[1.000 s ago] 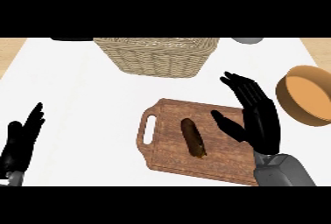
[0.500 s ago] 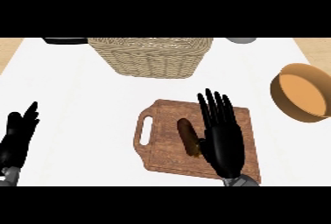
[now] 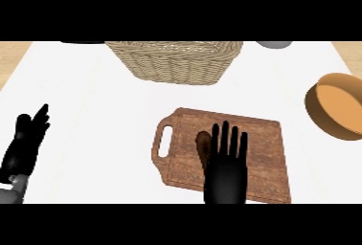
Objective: Pick the sweet potato from the cutting board and place it in the pot
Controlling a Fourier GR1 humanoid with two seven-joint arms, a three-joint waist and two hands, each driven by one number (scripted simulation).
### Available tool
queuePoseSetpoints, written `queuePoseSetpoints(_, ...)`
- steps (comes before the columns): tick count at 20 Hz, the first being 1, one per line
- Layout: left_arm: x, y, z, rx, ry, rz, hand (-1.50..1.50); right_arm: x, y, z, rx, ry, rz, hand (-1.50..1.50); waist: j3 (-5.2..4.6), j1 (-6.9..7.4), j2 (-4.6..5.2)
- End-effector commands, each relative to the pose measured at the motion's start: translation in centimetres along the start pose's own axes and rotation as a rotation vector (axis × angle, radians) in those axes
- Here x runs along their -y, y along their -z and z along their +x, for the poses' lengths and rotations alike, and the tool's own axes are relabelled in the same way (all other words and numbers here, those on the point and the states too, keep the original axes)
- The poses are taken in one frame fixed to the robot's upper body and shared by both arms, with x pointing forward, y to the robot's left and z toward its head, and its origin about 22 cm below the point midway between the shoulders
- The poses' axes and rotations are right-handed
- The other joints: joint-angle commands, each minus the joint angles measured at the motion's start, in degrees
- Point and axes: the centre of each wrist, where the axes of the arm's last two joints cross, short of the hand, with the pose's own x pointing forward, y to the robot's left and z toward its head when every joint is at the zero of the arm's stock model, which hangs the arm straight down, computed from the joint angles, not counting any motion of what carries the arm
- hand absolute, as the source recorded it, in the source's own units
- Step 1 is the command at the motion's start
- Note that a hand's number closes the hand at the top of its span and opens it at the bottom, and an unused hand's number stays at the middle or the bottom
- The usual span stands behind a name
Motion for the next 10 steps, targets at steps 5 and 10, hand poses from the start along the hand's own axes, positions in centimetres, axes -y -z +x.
queuePoseSetpoints(5,0.7,1.0,2.2,0.012,0.012,-0.017,0.00,2.4,-2.5,2.3,-0.172,-0.134,0.107,-1.50,0.25,1.56,0.79)
queuePoseSetpoints(10,1.2,0.9,1.7,0.013,0.014,-0.016,0.00,2.9,-2.2,2.5,-0.232,-0.098,0.113,-1.50,0.27,1.81,0.72)
